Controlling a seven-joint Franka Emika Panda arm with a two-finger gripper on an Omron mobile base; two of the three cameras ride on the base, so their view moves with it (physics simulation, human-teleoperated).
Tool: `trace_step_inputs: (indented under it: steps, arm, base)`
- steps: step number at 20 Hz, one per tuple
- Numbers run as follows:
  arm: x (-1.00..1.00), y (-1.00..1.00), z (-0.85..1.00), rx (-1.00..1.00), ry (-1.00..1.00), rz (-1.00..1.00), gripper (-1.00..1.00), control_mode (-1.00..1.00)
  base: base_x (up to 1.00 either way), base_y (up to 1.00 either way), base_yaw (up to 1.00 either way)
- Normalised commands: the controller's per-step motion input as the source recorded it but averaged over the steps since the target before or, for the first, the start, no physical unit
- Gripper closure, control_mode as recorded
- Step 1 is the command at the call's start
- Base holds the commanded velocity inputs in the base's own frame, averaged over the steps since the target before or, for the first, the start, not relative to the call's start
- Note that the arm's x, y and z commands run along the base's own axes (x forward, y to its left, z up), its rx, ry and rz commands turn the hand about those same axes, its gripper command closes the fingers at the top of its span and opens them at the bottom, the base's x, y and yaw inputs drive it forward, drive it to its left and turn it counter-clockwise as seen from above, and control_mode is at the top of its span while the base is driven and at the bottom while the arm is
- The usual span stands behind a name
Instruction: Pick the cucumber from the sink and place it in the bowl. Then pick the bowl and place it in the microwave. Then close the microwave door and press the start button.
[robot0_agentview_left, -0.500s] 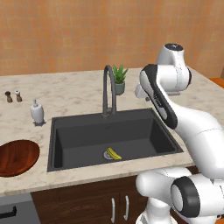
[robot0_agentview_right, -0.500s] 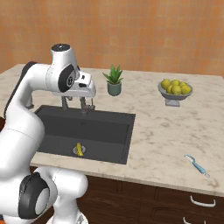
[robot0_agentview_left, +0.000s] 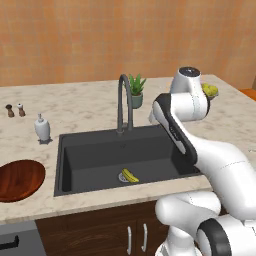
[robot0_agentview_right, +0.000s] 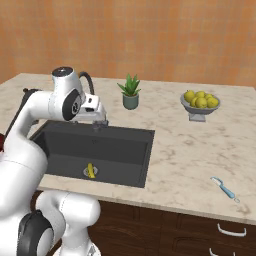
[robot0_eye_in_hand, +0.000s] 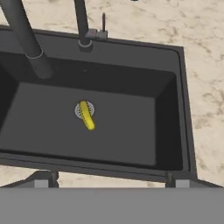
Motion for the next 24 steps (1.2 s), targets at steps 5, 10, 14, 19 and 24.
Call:
trace_step_inputs:
  steps: [5, 10, 14, 19, 24]
  arm:
    - [0.0, 0.05, -0.69, 0.02, -0.01, 0.01, -1.0, -1.0]
    - [0.19, 0.06, -0.62, 0.05, 0.0, 0.04, -1.0, -1.0]
    - [0.2, 0.04, -0.64, 0.03, 0.0, 0.03, -1.0, -1.0]
    - [0.02, 0.0, -0.68, 0.04, 0.0, 0.06, -1.0, -1.0]
    - [0.15, 0.0, -0.49, 0.05, 0.0, 0.04, -1.0, -1.0]
  base:
    - [0.0, 0.0, 0.0]
    - [0.0, 0.0, 0.0]
    - [0.0, 0.0, 0.0]
    - [0.0, 0.0, 0.0]
    - [0.0, 0.0, 0.0]
